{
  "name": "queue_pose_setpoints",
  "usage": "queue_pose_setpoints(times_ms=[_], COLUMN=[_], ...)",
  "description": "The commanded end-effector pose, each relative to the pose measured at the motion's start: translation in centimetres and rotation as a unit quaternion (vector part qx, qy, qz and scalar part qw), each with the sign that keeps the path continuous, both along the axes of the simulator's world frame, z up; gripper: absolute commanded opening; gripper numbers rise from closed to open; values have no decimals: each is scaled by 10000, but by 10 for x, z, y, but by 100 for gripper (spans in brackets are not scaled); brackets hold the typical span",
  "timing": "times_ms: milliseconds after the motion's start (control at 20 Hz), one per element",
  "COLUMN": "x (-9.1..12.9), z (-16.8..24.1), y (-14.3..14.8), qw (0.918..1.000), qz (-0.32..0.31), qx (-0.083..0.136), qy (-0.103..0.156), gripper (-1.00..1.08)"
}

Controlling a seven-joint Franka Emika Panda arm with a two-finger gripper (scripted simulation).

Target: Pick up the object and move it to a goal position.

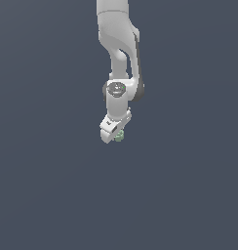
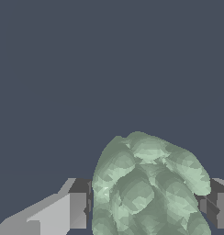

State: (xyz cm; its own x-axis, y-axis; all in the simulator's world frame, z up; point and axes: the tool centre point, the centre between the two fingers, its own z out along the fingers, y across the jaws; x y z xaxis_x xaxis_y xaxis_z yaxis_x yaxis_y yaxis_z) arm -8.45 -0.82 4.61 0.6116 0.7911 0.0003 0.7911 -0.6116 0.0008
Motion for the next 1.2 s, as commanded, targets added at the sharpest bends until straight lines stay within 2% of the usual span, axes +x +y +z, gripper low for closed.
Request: queue_pose_setpoints(times_ms=[0,500,1150], x=[2,27,85], z=[4,49,151], y=[-2,-26,-82], qw=[10000,10000,10000], qz=[-2,1,3], qx=[-1,6,10], qy=[-4,-2,1], gripper=[-100,-100,-100])
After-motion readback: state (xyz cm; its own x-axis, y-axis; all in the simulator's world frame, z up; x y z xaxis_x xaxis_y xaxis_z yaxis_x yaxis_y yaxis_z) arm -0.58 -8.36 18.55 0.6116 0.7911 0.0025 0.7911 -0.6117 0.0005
